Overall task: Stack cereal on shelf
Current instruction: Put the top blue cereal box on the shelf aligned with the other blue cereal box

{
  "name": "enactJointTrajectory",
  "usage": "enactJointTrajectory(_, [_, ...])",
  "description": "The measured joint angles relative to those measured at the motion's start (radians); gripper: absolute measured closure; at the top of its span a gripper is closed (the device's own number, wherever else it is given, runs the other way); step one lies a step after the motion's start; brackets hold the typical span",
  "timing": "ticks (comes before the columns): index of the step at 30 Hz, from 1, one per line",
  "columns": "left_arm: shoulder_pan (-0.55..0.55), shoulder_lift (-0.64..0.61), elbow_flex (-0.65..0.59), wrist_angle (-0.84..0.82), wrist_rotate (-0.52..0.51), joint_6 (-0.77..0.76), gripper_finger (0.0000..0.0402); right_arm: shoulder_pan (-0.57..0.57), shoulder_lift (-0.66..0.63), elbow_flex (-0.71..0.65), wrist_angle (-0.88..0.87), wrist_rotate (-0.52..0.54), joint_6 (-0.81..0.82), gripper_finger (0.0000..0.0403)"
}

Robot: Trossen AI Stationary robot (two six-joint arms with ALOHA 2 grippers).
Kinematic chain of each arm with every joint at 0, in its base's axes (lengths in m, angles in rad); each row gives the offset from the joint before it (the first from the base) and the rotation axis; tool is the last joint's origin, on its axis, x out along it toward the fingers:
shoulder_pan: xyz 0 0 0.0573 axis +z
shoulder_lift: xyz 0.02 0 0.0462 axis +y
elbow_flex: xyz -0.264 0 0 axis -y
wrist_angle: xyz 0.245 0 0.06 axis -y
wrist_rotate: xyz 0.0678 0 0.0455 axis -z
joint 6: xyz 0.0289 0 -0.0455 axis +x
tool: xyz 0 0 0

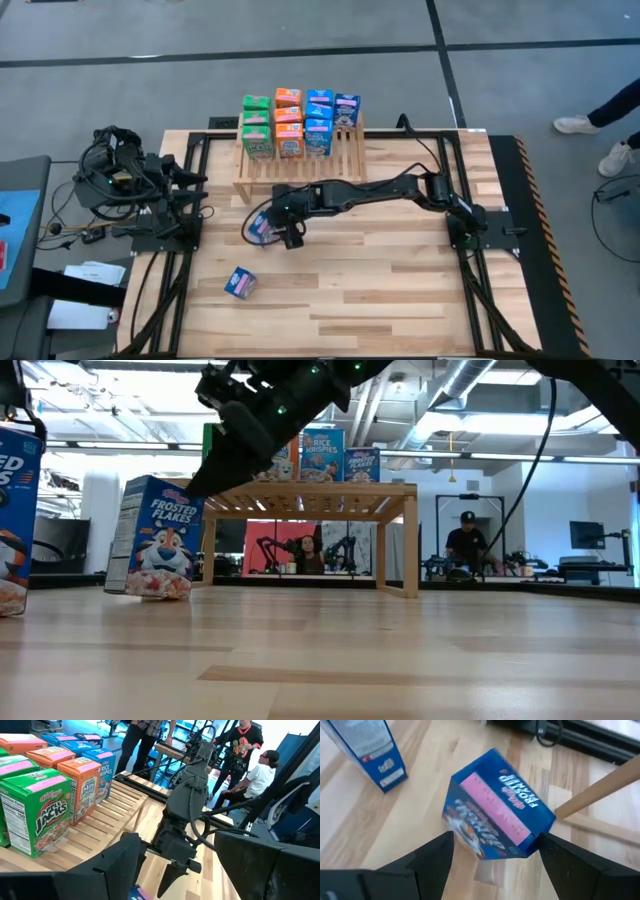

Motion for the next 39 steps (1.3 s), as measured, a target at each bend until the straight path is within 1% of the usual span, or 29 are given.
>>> enactJointTrajectory(3, [0.000,0.000,0.000,-0.005,-0.005,0.000,0.0152,0.000,0.000,0.000,0.028,0.000,0.016,0.0090])
enactJointTrajectory(8, [0.000,0.000,0.000,-0.005,-0.006,-0.001,0.0152,0.012,0.000,0.000,0.027,-0.003,0.075,0.0090])
enactJointTrajectory(23, [0.000,0.000,0.000,-0.009,-0.008,-0.030,0.0152,0.067,0.000,0.000,0.034,-0.011,0.063,0.0090])
enactJointTrajectory(26, [0.000,0.000,0.000,-0.009,-0.008,-0.034,0.0152,0.083,0.000,0.000,0.051,-0.040,0.065,0.0090])
enactJointTrajectory(30, [0.000,0.000,0.000,-0.009,-0.008,-0.034,0.0152,0.103,0.000,0.000,0.088,-0.042,0.076,0.0090])
enactJointTrajectory(32, [0.000,0.000,0.000,-0.009,-0.009,-0.034,0.0152,0.107,0.000,0.000,0.092,-0.018,0.049,0.0090])
enactJointTrajectory(34, [0.000,0.000,0.000,-0.009,-0.010,-0.034,0.0152,0.105,0.000,0.000,0.092,0.030,0.038,0.0090])
enactJointTrajectory(37, [0.000,0.000,0.000,-0.009,-0.011,-0.037,0.0152,0.085,-0.004,0.000,0.108,0.062,0.123,0.0090])
enactJointTrajectory(39, [0.000,0.000,0.000,-0.009,-0.011,-0.039,0.0152,0.066,-0.008,0.000,0.140,0.050,0.185,0.0090])
